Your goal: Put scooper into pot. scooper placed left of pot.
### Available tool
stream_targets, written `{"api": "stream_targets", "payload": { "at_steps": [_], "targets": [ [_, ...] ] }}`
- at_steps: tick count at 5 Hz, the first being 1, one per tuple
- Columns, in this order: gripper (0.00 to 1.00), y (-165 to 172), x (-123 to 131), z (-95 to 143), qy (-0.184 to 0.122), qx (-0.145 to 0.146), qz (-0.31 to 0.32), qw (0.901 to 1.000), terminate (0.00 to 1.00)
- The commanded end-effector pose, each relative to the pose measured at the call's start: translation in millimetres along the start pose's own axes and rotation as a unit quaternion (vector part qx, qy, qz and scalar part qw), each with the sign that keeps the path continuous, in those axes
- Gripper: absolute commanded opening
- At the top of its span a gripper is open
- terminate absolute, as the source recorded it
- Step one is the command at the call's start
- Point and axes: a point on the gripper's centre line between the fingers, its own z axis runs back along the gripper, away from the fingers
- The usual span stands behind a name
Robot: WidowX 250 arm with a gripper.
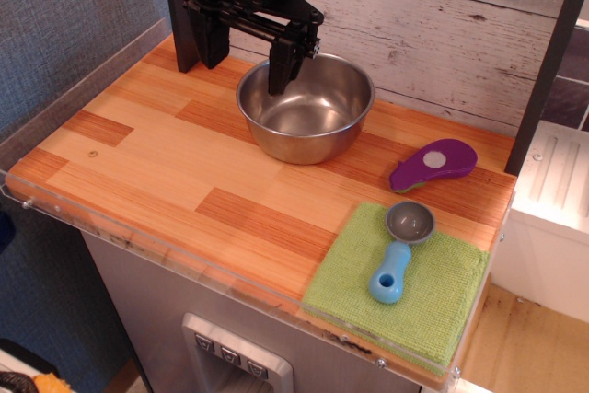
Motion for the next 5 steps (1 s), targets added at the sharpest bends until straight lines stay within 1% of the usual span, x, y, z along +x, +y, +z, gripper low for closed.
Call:
{"api": "stream_targets", "payload": {
  "at_steps": [1,2,3,4,5],
  "targets": [
    [1.00,0.0,0.0,0.0,0.000,0.000,0.000,1.0000,0.00],
    [1.00,-25.5,-2.4,-4.4,0.008,-0.011,-0.008,0.9999,0.00],
    [1.00,-56.2,-14.2,-2.6,0.012,-0.029,-0.028,0.9991,0.00],
    [1.00,-87.9,-35.1,-9.2,0.003,-0.066,-0.056,0.9962,0.00],
    [1.00,-103.2,-47.6,-30.9,0.011,-0.079,-0.069,0.9944,0.00]
  ]
}}
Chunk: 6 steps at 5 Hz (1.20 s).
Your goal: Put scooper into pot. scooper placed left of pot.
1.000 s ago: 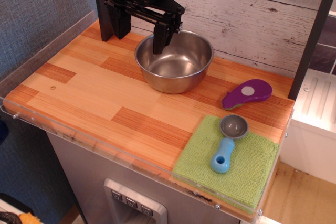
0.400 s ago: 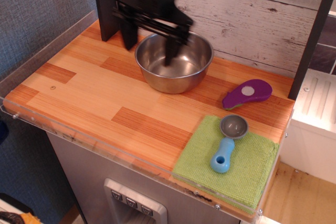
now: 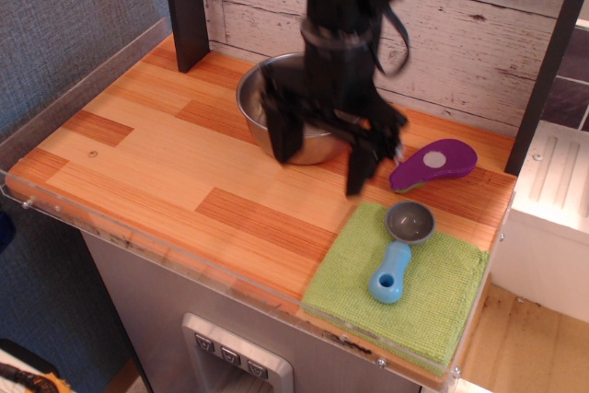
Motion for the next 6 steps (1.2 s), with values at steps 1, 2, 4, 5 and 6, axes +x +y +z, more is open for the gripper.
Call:
{"api": "stream_targets", "payload": {
  "at_steps": [1,2,4,5,6],
  "targets": [
    [1.00,-24.1,-10.7,-25.8,-0.002,-0.001,-0.028,0.9996,0.00],
    [1.00,-34.5,-13.0,-32.4,-0.003,0.001,-0.034,0.9994,0.00],
    [1.00,-52.9,-14.6,-28.9,-0.015,0.010,-0.045,0.9988,0.00],
    [1.00,-51.0,-13.0,-39.2,-0.001,0.009,-0.038,0.9992,0.00],
    [1.00,-48.1,-11.6,-46.7,0.010,0.008,-0.034,0.9993,0.00]
  ]
}}
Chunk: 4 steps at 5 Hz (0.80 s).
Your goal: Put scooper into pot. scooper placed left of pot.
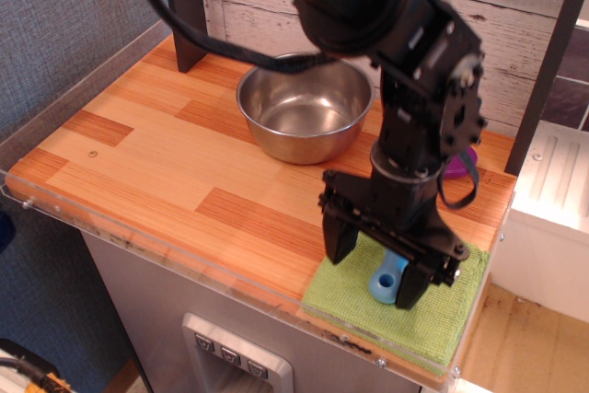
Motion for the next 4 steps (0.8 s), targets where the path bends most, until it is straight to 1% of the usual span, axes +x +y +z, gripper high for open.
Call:
{"api": "stream_targets", "payload": {
  "at_steps": [1,2,3,4],
  "targets": [
    [1.00,2.1,7.1,1.2,-0.006,-0.007,0.003,1.0000,0.00],
    [0.00,-1.2,7.6,3.0,-0.011,-0.005,-0.005,0.9999,0.00],
    [0.00,-5.1,7.5,7.4,-0.016,-0.004,-0.014,0.9998,0.00],
    [0.00,-11.4,6.9,17.6,-0.032,-0.005,-0.027,0.9991,0.00]
  ]
}}
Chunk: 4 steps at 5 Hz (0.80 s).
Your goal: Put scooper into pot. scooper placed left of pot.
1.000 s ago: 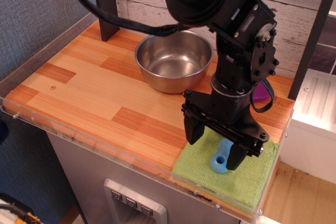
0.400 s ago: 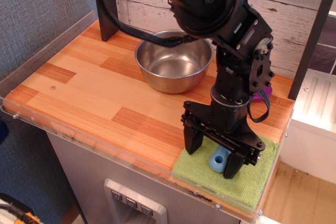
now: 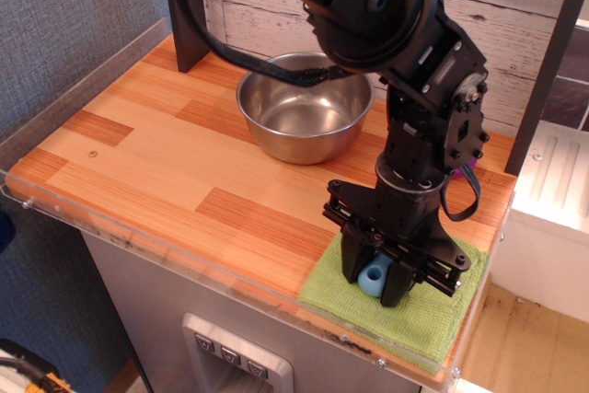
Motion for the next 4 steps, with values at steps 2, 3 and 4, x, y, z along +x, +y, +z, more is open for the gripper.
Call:
{"api": "stream_targets", "payload": {
  "at_steps": [2,3,4],
  "targets": [
    [0.00,50.4,1.8,85.2,-0.085,-0.018,0.033,0.9957,0.00],
    [0.00,102.2,8.5,93.2,-0.065,0.007,0.074,0.9951,0.00],
    [0.00,155.5,19.0,82.6,-0.051,0.036,0.118,0.9911,0.00]
  ]
}}
